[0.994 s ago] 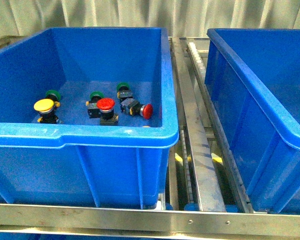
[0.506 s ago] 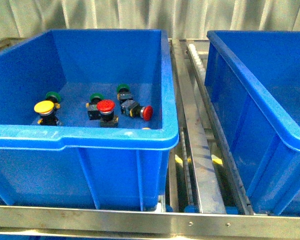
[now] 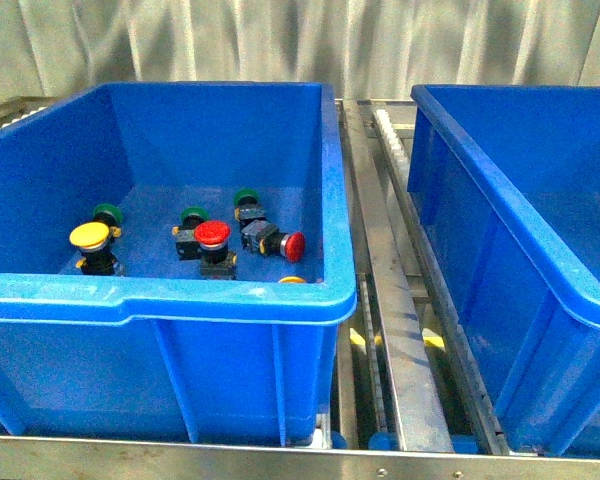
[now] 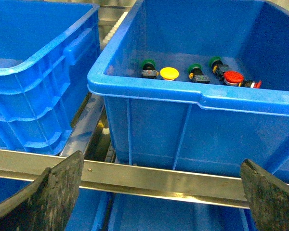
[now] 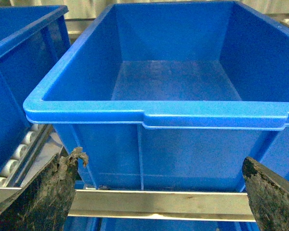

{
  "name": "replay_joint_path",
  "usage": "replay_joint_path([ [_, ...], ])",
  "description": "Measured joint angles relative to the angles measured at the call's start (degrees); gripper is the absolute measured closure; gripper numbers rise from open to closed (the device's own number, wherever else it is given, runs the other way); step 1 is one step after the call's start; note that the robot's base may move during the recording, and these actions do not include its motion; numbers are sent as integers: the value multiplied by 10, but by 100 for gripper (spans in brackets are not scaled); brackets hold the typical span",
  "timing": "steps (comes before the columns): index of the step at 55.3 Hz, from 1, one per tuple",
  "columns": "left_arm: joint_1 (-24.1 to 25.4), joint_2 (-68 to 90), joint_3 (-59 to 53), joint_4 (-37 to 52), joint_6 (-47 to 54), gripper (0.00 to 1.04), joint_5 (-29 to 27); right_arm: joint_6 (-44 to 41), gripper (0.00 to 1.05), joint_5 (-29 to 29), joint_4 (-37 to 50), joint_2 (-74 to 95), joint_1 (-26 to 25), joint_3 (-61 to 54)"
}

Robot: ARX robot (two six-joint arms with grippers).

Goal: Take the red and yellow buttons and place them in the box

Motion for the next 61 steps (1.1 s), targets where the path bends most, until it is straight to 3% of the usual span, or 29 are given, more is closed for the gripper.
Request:
replay_joint_path([
  [5, -18, 107, 59, -78, -98, 8, -106, 0, 6, 1, 0, 0, 0, 0],
  [14, -16, 336, 225, 65, -134, 8, -80, 0, 6, 0, 0, 0, 0, 0],
  [27, -73, 572, 422, 140, -123, 8, -116, 0, 6, 0, 0, 0, 0, 0],
  [45, -163, 886, 685, 13, -114, 8, -195, 0, 6, 0, 0, 0, 0, 0],
  [61, -192, 1058, 850, -101, -127, 8, -243, 0, 6, 0, 0, 0, 0, 0],
])
